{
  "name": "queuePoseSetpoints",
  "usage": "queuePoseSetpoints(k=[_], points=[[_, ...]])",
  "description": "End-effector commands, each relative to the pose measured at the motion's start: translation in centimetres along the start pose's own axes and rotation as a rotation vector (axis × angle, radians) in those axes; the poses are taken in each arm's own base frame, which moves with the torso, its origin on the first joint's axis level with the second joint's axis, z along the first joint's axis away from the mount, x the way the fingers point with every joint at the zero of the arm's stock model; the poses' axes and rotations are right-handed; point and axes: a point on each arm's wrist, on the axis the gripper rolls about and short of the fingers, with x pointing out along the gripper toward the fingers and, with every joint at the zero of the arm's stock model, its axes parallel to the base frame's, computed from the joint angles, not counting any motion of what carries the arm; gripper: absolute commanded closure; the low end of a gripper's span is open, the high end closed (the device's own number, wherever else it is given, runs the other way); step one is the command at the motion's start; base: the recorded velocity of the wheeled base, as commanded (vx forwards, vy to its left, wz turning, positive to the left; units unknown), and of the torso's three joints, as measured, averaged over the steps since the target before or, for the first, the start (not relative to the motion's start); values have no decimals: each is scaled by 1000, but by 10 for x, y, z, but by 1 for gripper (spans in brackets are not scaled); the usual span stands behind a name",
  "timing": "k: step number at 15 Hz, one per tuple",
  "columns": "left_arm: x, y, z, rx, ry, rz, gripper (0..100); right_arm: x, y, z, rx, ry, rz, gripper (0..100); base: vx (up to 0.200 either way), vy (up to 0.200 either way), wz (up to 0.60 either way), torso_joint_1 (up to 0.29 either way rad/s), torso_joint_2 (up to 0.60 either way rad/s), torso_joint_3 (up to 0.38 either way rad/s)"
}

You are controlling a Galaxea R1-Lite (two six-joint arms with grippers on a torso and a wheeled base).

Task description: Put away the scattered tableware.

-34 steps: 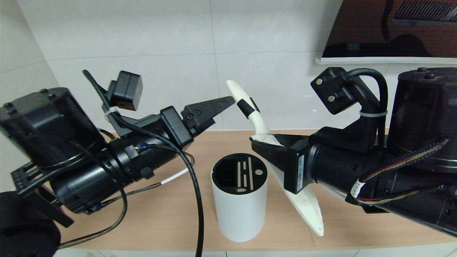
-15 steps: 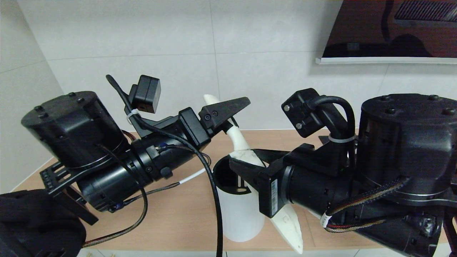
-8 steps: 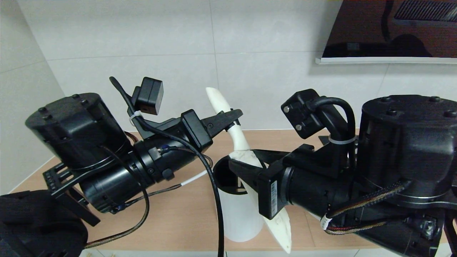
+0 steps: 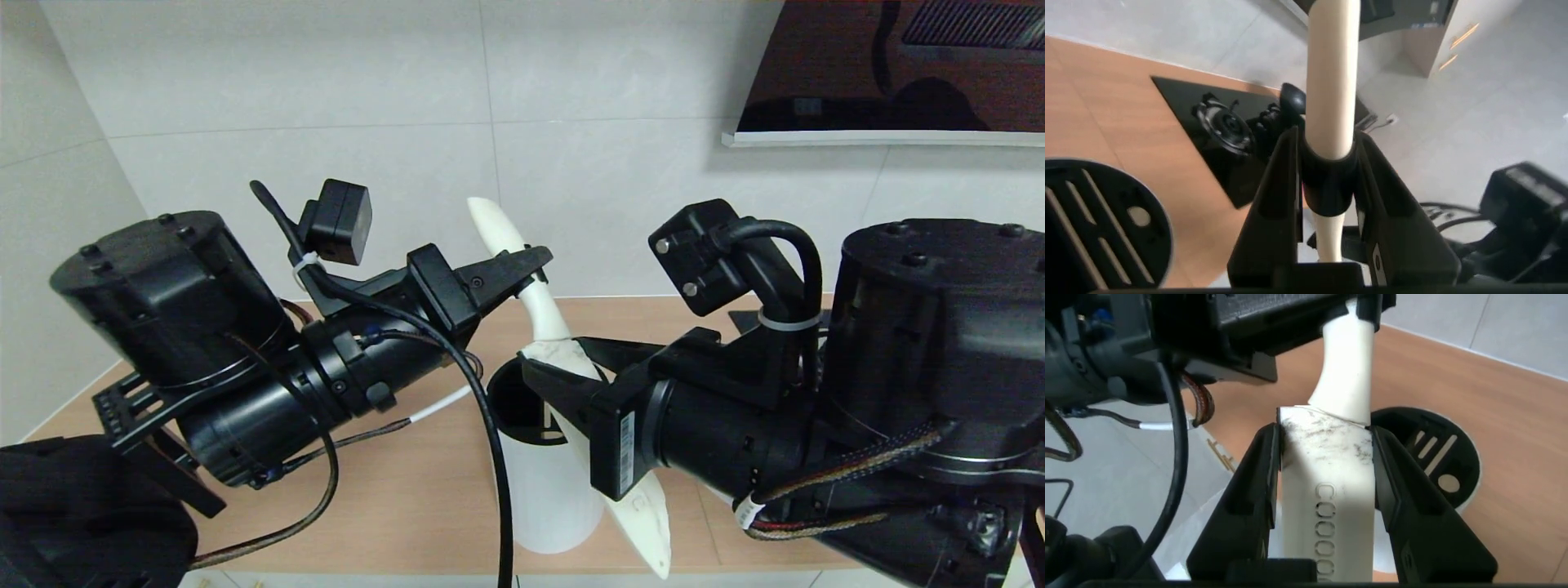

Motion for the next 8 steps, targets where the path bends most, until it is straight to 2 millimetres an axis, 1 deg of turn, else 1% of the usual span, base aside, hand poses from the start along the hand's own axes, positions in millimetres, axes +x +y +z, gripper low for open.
queuePoseSetpoints(k=[1, 2, 6, 8], points=[[-2, -3, 1, 3, -12, -18, 100, 0, 0, 0, 0, -1, -1, 100, 0, 0, 0, 0, 0, 0], [-3, -3, 1, 5, -18, -25, 100, -1, 0, 0, 2, -2, -1, 0, 0, 0, 0, 0, 0, 0], [-2, -4, 3, 7, -24, -34, 100, -3, -1, 2, 7, -39, 4, 0, 0, 0, 0, 0, 0, 0], [-2, -6, 4, 11, -28, -36, 100, -7, -2, 7, 14, -65, 1, 0, 0, 0, 0, 0, 0, 0]])
